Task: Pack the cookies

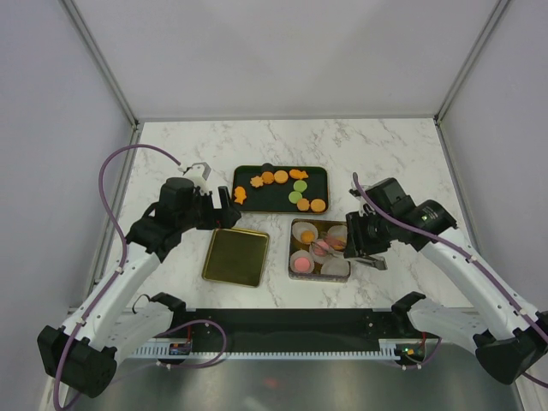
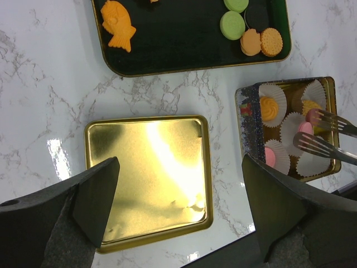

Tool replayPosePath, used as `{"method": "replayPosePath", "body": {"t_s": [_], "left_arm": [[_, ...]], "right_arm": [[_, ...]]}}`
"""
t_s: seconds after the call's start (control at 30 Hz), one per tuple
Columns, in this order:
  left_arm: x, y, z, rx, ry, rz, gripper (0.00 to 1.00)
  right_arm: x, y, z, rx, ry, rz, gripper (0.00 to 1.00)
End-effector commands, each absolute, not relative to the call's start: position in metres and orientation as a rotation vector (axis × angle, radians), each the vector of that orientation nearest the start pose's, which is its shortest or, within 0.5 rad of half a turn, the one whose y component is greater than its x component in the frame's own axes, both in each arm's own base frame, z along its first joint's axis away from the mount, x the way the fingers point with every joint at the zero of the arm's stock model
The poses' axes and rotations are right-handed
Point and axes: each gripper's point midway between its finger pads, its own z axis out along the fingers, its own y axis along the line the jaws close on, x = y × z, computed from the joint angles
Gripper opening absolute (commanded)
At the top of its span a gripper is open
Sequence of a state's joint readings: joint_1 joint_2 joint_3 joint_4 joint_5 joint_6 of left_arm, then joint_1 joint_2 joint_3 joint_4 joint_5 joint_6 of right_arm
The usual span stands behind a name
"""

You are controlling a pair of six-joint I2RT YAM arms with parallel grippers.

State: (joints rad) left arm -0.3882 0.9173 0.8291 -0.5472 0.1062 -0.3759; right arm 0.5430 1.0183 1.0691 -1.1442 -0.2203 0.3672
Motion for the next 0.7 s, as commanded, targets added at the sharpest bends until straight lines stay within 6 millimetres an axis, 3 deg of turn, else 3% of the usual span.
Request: {"method": "replayPosePath", "body": {"t_s": [0.0, 0.43, 0.67], "left_arm": [[0.253, -0.138, 0.189, 0.089, 2.233, -0.529, 1.0], [0.253, -0.138, 0.188, 0.088, 2.236, -0.527, 1.0], [0.253, -0.137, 0.188, 0.087, 2.235, -0.525, 1.0]], "right_arm": [[0.154, 0.152, 0.183, -0.307, 2.694, 0.568, 0.47], [0.156, 0.154, 0.189, -0.317, 2.679, 0.576, 0.5], [0.182, 0.168, 0.233, -0.338, 2.573, 0.607, 0.5]]}}
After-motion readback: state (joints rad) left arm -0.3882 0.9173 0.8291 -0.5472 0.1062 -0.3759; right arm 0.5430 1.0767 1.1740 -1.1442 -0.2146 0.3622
